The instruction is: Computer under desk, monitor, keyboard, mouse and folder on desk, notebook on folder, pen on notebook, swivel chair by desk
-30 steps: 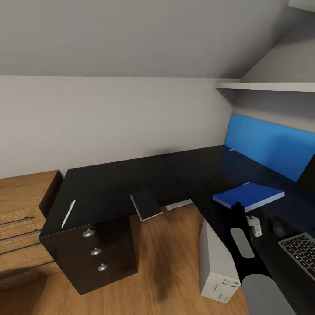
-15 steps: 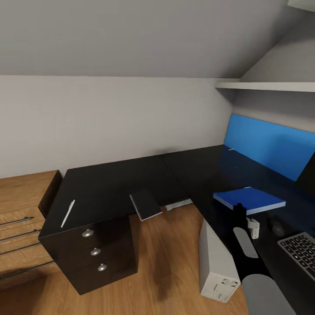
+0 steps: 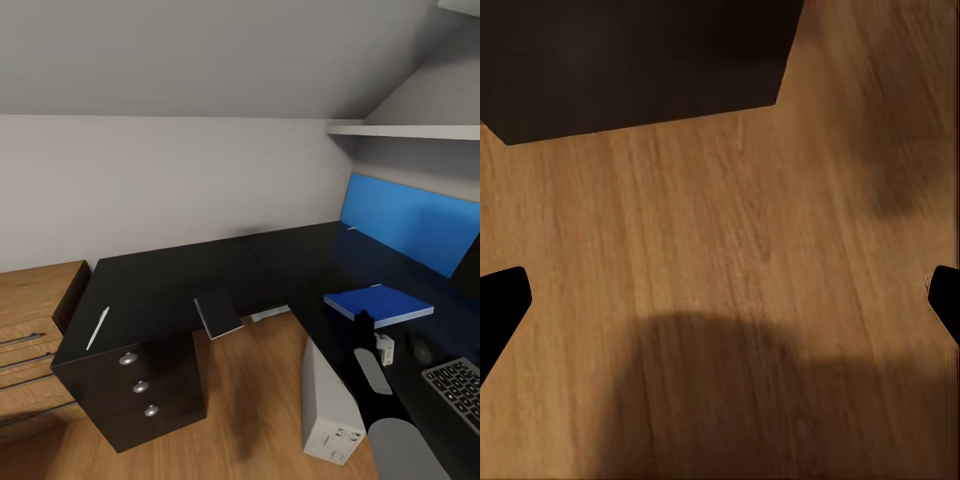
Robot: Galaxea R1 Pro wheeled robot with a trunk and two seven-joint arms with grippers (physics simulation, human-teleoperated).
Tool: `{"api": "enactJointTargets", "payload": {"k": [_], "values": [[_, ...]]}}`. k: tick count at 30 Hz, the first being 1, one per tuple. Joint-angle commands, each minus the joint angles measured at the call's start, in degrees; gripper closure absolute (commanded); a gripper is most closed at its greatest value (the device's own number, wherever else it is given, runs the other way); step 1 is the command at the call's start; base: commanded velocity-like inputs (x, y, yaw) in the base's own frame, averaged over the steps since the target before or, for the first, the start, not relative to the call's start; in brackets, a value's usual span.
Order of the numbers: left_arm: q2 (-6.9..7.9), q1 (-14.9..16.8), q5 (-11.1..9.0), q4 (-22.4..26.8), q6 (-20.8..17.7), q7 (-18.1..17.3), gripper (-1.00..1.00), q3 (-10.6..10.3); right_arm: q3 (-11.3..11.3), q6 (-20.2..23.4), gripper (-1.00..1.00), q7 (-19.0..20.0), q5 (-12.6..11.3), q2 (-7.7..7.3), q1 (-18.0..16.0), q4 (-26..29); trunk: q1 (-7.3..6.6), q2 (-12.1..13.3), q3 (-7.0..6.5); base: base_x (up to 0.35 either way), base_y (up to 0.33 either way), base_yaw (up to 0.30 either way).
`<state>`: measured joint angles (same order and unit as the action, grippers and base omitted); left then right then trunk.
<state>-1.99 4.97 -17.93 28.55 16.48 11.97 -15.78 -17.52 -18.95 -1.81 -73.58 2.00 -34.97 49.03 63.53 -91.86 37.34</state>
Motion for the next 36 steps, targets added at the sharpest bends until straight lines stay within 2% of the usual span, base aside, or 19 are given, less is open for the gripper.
{"api": "enactJointTargets", "payload": {"k": [1,23,24,36], "values": [[0.06,0.0,-0.4,0.0,0.2,0.5,-1.00,-0.5,-0.1,-0.2,1.00,-4.3,-1.3,0.02,0.0,-0.5,0.01,0.0,0.06,0.112,-0.130,0.000],[0.06,0.0,-0.4,0.0,0.2,0.5,-1.00,-0.5,-0.6,0.2,1.00,-4.8,-1.4,-0.46,0.0,-0.6,0.01,0.0,0.06,0.038,-0.019,0.000],[0.06,0.0,-0.4,0.0,0.2,0.5,-1.00,-0.5,-0.7,0.3,-1.00,-4.8,-1.4,-0.48,0.0,-0.6,0.01,0.0,0.06,0.000,0.000,0.000],[0.06,0.0,-0.4,0.0,0.2,0.4,-1.00,-0.5,-1.5,0.2,-1.00,-4.7,-1.3,-0.42,0.0,-0.5,0.01,0.0,0.06,0.000,0.000,0.000]]}}
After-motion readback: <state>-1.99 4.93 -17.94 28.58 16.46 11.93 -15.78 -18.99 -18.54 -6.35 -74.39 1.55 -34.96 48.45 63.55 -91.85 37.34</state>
